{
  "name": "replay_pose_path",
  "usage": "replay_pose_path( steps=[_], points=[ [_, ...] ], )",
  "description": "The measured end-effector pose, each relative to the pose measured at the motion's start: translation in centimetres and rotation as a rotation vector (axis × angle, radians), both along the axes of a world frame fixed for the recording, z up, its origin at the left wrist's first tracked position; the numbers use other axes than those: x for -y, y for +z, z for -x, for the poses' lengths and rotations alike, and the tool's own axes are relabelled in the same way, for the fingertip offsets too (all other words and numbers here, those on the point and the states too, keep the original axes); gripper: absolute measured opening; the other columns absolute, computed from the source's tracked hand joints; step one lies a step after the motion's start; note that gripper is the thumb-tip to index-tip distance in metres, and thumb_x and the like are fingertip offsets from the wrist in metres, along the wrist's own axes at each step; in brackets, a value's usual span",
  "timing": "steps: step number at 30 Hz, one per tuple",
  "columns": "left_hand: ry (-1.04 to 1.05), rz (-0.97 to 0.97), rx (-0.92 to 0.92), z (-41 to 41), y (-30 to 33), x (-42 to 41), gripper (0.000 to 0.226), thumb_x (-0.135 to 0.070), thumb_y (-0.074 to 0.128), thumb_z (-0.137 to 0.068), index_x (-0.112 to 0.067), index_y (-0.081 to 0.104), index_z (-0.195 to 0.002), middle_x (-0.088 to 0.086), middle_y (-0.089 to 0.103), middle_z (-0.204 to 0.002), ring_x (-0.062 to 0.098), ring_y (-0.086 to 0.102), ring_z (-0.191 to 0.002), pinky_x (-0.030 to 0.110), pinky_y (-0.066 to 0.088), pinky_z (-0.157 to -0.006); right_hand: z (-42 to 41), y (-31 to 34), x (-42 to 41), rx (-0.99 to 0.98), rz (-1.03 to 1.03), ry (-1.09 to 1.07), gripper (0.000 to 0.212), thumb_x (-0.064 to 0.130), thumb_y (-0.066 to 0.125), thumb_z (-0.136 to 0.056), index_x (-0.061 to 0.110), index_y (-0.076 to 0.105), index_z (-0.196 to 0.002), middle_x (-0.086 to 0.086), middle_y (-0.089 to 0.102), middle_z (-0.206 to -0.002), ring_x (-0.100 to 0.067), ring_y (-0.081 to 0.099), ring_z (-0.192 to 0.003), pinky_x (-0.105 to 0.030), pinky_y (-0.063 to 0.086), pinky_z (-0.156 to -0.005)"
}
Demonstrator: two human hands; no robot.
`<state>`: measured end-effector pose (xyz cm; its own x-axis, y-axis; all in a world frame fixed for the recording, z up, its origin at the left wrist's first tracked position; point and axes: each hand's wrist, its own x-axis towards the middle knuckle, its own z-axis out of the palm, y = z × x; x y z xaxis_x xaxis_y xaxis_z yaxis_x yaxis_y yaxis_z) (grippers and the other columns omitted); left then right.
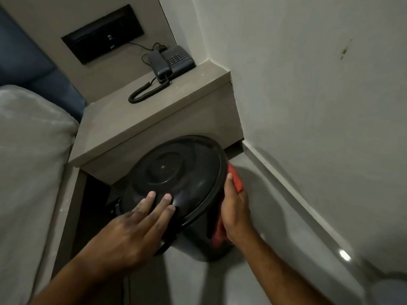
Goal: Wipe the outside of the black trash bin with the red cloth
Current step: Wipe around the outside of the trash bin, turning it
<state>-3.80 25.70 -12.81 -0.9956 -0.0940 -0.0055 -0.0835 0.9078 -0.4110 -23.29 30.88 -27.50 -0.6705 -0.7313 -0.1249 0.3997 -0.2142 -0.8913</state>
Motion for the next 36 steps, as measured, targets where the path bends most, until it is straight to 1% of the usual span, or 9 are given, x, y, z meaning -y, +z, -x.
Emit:
replay_pose_path(
  steps=[3,7,10,13,18,25,27,30,36],
  points=[
    [-0.011,-0.035,0.002,-1.2,-0.8,-0.4,0.044,-0.029,0.032,-0.105,0.006,0.044,-0.129,0.03,0.057,-0.131,0.049,0.056,-0.119,0.052,0.06,-0.081,0.1,-0.1,-0.1,0.077,0.039,0.027,0.045,0.066,0.048,-0.091,0.039,0.07,-0.121,0.012,0.075,-0.119,-0.005,0.069,-0.11,-0.018,0.057,-0.085],
    [-0.025,-0.102,0.017,-2.1,-0.4,-0.3,0.048,-0.03,0.053,-0.093,0.003,0.046,-0.128,0.029,0.061,-0.127,0.039,0.062,-0.116,0.043,0.062,-0.08,0.3,-2.3,-0.9,0.169,-0.085,0.048,0.04,0.056,0.047,-0.098,0.032,0.072,-0.117,0.001,0.074,-0.12,-0.019,0.066,-0.116,-0.042,0.052,-0.103],
    [0.209,-0.453,-0.292,-0.9,0.4,-0.7,0.064,-0.053,0.058,-0.085,-0.007,0.055,-0.131,0.016,0.072,-0.116,0.015,0.074,-0.092,0.018,0.057,-0.075,0.2,-2.9,-1.0,0.178,-0.132,0.088,0.039,0.063,0.045,-0.093,0.042,0.074,-0.108,0.01,0.078,-0.11,-0.015,0.069,-0.111,-0.026,0.057,-0.087],
    [0.592,-0.581,-0.538,4.0,-0.4,-0.8,0.095,-0.078,0.05,-0.074,-0.016,0.039,-0.145,0.008,0.055,-0.142,0.02,0.054,-0.129,0.031,0.045,-0.102,0.2,-2.4,-0.8,0.188,-0.135,0.084,0.046,0.068,0.048,-0.085,0.041,0.075,-0.11,0.01,0.078,-0.11,-0.015,0.07,-0.11,-0.032,0.057,-0.091],
    [1.004,-0.513,-0.166,10.9,-2.7,0.4,0.149,-0.101,0.044,-0.036,-0.024,-0.008,-0.153,0.02,-0.007,-0.164,0.042,-0.008,-0.149,0.064,0.004,-0.116,1.4,-2.6,-0.6,0.238,-0.082,0.082,0.047,0.052,0.042,-0.102,0.025,0.069,-0.128,-0.005,0.075,-0.12,-0.021,0.07,-0.112,-0.04,0.054,-0.098],
    [0.438,-0.341,0.363,2.4,0.1,5.6,0.149,-0.082,0.066,-0.042,-0.044,-0.042,-0.137,-0.021,-0.045,-0.15,0.003,-0.039,-0.139,0.037,-0.008,-0.117,4.3,-3.5,-1.0,0.285,-0.182,-0.074,0.058,0.056,0.031,-0.104,0.024,0.038,-0.152,-0.007,0.043,-0.157,-0.025,0.041,-0.141,-0.035,0.034,-0.106],
    [0.472,-0.454,0.386,1.7,1.2,5.6,0.15,-0.087,0.069,-0.039,-0.049,-0.035,-0.139,-0.028,-0.041,-0.15,-0.004,-0.035,-0.139,0.034,-0.006,-0.116,4.2,-3.9,-0.9,0.276,-0.183,-0.092,0.057,0.054,0.032,-0.104,0.023,0.04,-0.152,-0.006,0.044,-0.156,-0.021,0.043,-0.138,-0.03,0.034,-0.101],
    [0.638,-0.723,-0.054,3.6,-0.6,3.1,0.116,-0.095,0.049,-0.056,-0.049,-0.005,-0.149,-0.023,-0.016,-0.162,-0.002,-0.017,-0.146,0.042,0.001,-0.12,2.5,-4.3,-0.8,0.261,-0.185,-0.072,0.059,0.057,0.034,-0.102,0.023,0.042,-0.151,-0.007,0.048,-0.153,-0.026,0.043,-0.141,-0.035,0.037,-0.106],
    [0.697,-0.39,-0.185,5.5,-3.0,1.8,0.125,-0.098,0.035,-0.055,-0.029,0.01,-0.156,-0.003,0.002,-0.166,0.019,-0.001,-0.152,0.056,0.008,-0.12,0.7,-5.3,-1.5,0.311,-0.293,0.018,0.068,0.064,0.032,-0.099,0.023,0.038,-0.152,-0.013,0.047,-0.153,-0.033,0.045,-0.138,-0.034,0.038,-0.098]
  ],
)
